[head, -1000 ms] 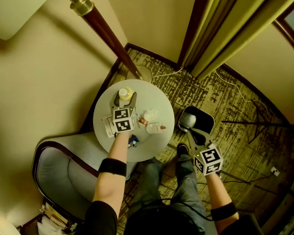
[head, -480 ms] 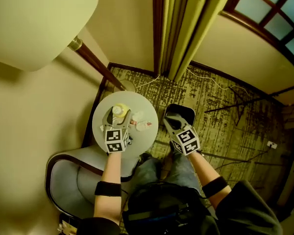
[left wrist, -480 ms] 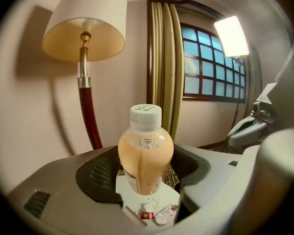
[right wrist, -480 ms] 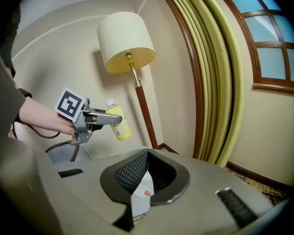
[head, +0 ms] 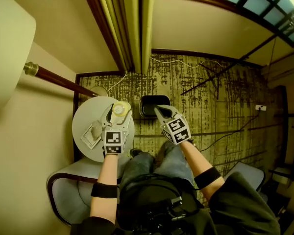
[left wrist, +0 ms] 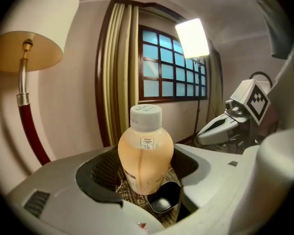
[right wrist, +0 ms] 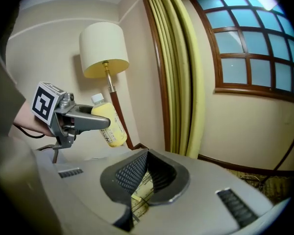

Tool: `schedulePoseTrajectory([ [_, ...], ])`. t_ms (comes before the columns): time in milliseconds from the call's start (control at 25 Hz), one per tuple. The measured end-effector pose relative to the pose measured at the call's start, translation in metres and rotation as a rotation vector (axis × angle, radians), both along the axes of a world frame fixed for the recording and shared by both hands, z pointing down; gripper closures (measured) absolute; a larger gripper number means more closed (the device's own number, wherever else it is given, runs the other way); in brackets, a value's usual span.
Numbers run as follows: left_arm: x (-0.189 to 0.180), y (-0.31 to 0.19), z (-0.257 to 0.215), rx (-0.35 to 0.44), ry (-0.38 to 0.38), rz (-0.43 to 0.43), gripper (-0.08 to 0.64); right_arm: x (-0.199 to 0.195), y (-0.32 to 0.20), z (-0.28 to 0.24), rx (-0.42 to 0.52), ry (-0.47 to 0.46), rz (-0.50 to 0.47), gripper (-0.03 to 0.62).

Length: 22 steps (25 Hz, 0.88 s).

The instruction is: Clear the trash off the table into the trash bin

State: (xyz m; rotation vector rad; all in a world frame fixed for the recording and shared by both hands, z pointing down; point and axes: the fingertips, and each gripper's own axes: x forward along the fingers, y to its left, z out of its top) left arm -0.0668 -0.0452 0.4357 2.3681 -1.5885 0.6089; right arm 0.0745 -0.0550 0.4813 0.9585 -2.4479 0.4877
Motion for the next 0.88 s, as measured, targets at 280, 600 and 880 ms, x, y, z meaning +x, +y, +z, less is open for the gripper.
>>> schedulePoseTrajectory([
  [280, 0.094, -0.022, 0.031, -0.024, 0.024, 0.085, 0.253, 0.079, -0.022, 0.019, -0.014, 0.027, 0.054, 0.591],
  [600, 0.152, -0.055, 0.125, -0.075, 0.044, 0.095, 0.252, 0.108, -0.054, 0.085, -0.026, 0.037, 0.021, 0.591],
  [880, 0.172, -0.079, 0.248, -0.167, 0.032, 0.111, 0.252, 0.114, -0.077, 0.191, -0.086, 0.029, 0.041, 0.592],
])
